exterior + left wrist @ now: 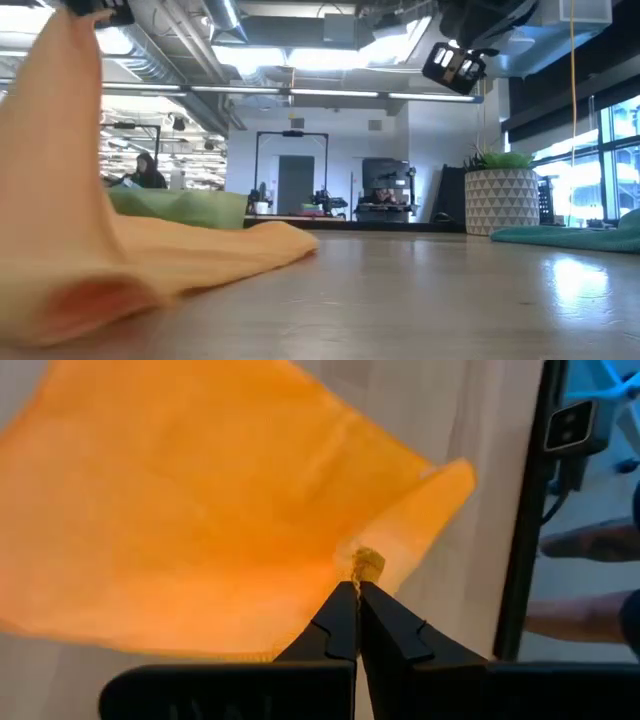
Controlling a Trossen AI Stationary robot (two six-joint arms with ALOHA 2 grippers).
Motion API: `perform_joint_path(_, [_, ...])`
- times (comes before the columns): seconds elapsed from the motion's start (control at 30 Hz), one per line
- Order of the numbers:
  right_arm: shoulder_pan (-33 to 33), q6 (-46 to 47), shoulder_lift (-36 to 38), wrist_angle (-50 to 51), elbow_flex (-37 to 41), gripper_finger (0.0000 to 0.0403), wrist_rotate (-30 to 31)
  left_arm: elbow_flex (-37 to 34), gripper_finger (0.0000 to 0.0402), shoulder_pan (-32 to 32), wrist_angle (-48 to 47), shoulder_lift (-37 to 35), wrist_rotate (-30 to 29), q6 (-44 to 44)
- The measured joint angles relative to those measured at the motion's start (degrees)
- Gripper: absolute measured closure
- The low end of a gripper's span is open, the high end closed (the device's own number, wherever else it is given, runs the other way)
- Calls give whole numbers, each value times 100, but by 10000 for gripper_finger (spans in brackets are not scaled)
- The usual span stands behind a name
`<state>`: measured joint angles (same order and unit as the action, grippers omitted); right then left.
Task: Fold microfiber towels
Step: Fold the orange towel
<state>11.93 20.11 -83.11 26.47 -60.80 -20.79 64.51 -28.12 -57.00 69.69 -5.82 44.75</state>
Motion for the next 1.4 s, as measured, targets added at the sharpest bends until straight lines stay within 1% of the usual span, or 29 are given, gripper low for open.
perform_joint_path(0.1, [-3,-4,0,-174,0,390,113,134,402,-4,-3,0,-3,13])
perform_joint_path(0.27, [-28,-160,-26,-346,-2,394,655,457,402,141,-292,2,-165,-65])
perform_joint_path(0.37, [-151,-93,-26,-699,-1,389,556,896,402,397,-620,2,-483,-166])
perform_joint_path(0.43, [-240,-43,-14,-1048,-2,377,470,1225,402,625,-716,1,-814,-186])
perform_joint_path(0.5, [-355,46,4,-1460,-2,362,464,1509,402,873,-734,0,-985,-341])
perform_joint_path(0.57, [-527,121,20,-1900,-2,343,502,1743,402,1112,-727,0,-987,-555])
perform_joint_path(0.67, [-823,516,22,-2659,-2,312,1132,2004,402,1391,-729,0,-964,-835])
perform_joint_path(0.73, [-995,806,-15,-3488,-1,292,1528,2143,402,1567,-731,0,-957,-1085])
perform_joint_path(0.8, [-1126,1073,-114,-4402,-20,271,1706,2270,402,1758,-750,3,-955,-1272])
perform_joint_path(0.87, [-1190,1279,-253,-5038,-48,251,1726,2386,402,1948,-765,2,-939,-1421])
perform_joint_path(0.97, [-1207,1342,-421,-5044,-280,227,1617,2479,402,2209,-774,2,-816,-1629])
perform_joint_path(1.1, [-1200,848,-716,-4778,-620,207,1468,2630,402,2442,-800,4,-621,-1821])
perform_joint_path(1.23, [-1244,354,-1183,-4818,-1057,204,1451,2850,402,2555,-765,4,-394,-1943])
perform_joint_path(1.3, [-1313,270,-1433,-4914,-1471,204,1357,2957,402,2586,-750,4,-314,-1956])
perform_joint_path(1.4, [-1409,-26,-1807,-4772,-2154,204,1167,3135,402,2599,-755,4,-164,-1983])
